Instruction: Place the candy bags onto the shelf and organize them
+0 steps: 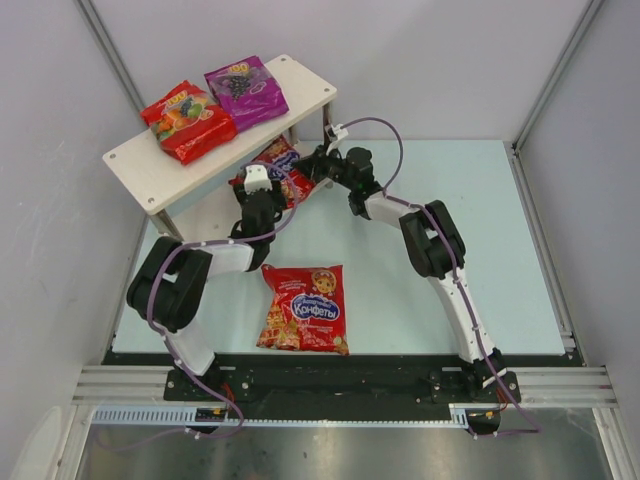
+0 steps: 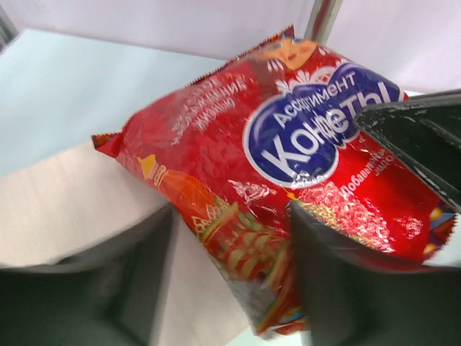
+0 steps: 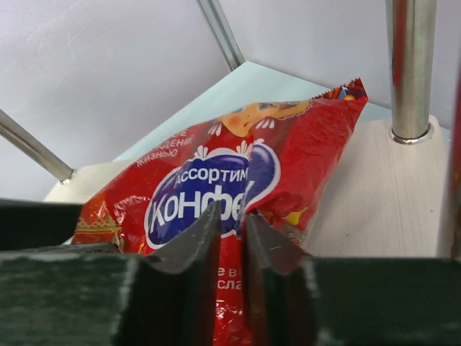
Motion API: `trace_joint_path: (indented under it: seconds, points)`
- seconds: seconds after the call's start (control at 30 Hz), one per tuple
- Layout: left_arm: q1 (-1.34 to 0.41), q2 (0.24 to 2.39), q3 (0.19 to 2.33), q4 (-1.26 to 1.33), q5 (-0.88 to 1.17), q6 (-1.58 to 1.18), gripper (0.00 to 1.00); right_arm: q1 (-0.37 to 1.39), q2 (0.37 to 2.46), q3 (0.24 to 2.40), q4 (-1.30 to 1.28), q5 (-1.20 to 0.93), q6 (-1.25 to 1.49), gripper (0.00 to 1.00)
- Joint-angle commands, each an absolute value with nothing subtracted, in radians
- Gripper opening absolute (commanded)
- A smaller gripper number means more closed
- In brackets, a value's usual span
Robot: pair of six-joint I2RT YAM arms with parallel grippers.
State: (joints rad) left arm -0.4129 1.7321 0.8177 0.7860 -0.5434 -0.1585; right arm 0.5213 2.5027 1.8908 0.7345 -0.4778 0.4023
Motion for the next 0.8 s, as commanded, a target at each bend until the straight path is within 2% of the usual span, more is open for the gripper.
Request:
trace_joint_path:
  seconds: [0.0,0.07,0.1,0.13,0.43,0.57,0.63,0.77]
  points:
    - [-0.405,1.685,0.801,0.856,-0.561,-0.176,0.91,0.511,2.462,1.849,0.842,-0.494,0.426,0.43]
    - [-0.405,1.657,0.782,0.848,-0.557,-0.187,0.99,0.497,2.432,1.800,0.889,-0.485,0.443,0.51]
    - [-0.406,1.628,0.767,0.836,-0.554,-0.190,1.00,0.489,2.416,1.751,0.905,-0.482,0.462,0.58]
    - [-0.407,1.606,0.758,0.828,-0.549,-0.192,1.00,0.474,2.384,1.723,0.929,-0.474,0.471,0.60]
    - [-0.482,1.340,0.615,0.718,-0.598,-0.229,1.00,0.408,2.189,1.357,1.068,-0.476,0.554,0.74]
    - [-0.607,1.205,0.566,0.600,-0.646,-0.276,1.00,0.400,2.025,1.185,1.019,-0.439,0.590,0.83]
    - [-0.664,1.146,0.551,0.461,-0.721,-0.334,1.00,0.417,1.950,1.099,0.923,-0.370,0.598,0.86]
    - [-0.835,0.962,0.479,0.223,-0.822,-0.512,1.00,0.521,1.732,0.785,0.841,-0.175,0.574,0.92]
